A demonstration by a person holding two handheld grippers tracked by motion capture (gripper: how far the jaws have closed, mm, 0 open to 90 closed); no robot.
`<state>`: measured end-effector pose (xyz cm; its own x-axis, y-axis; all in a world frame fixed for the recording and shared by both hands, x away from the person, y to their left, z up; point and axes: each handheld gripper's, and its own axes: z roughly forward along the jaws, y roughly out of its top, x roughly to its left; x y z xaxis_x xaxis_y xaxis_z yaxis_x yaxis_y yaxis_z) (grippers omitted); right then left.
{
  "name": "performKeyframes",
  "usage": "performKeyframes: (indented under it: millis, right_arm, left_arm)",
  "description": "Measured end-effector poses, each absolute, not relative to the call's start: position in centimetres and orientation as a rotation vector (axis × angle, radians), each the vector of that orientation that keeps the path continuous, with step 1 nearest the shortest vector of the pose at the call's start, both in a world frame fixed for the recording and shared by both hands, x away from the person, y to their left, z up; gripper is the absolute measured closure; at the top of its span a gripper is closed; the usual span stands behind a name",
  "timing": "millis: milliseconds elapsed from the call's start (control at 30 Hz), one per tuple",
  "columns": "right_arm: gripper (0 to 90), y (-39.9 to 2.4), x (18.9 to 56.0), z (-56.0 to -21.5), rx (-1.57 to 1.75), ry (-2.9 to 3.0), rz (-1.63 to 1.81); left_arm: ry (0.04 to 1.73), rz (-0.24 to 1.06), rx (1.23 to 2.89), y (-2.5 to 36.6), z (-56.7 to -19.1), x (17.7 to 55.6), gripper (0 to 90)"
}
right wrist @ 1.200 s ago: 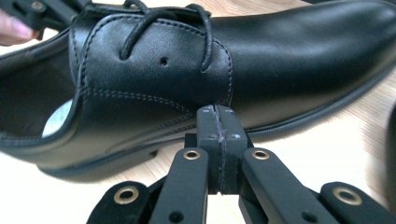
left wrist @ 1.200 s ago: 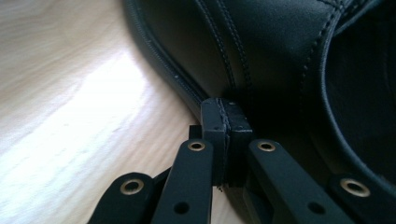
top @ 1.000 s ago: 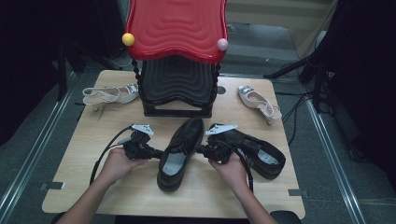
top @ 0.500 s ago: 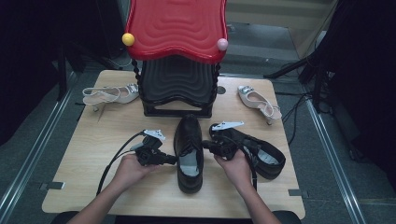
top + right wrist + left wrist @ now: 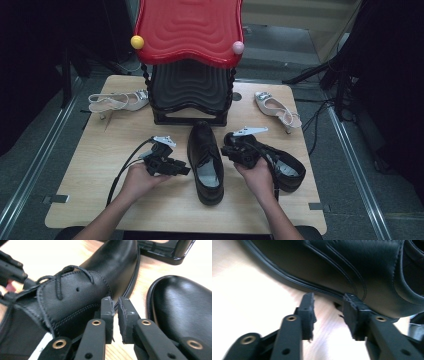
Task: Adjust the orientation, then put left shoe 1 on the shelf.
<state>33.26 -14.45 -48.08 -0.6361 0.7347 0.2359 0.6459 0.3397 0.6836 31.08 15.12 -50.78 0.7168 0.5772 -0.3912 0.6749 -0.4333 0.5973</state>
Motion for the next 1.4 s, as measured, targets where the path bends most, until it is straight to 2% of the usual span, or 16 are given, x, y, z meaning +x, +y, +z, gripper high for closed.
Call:
performKeyframes:
  millis: [167,233,300,367,533,1033,1400]
  right_arm:
    - [74.6,-15.1,32.5,-47.2,1.276,2.513,1.235]
    - [73.2,-15.2,32.2,-46.9,1.269,2.52,1.272]
    - [71.8,-15.2,31.9,-46.4,1.271,2.528,1.288]
    - [70.2,-15.0,31.6,-46.0,1.28,2.534,1.284]
    - [70.1,-15.1,30.9,-44.9,1.313,2.56,1.267]
    - [64.9,-13.1,28.5,-42.9,1.263,2.64,1.248]
    - [57.0,-10.1,27.8,-44.4,1.242,2.706,1.205]
  left_arm:
    - [0.919,-0.091,2.152,16.4,-49.3,31.5,54.0]
    - [0.919,-0.114,2.136,16.8,-48.9,31.8,54.5]
    - [0.921,-0.133,2.129,17.2,-48.2,32.2,60.1]
    - [0.891,-0.152,2.115,17.7,-47.6,32.6,75.6]
    - [0.862,-0.118,2.133,17.9,-45.5,33.7,84.5]
    - [0.805,0.036,2.1,18.4,-38.2,36.8,86.7]
    - [0.762,0.071,2.11,18.2,-34.5,38.4,87.3]
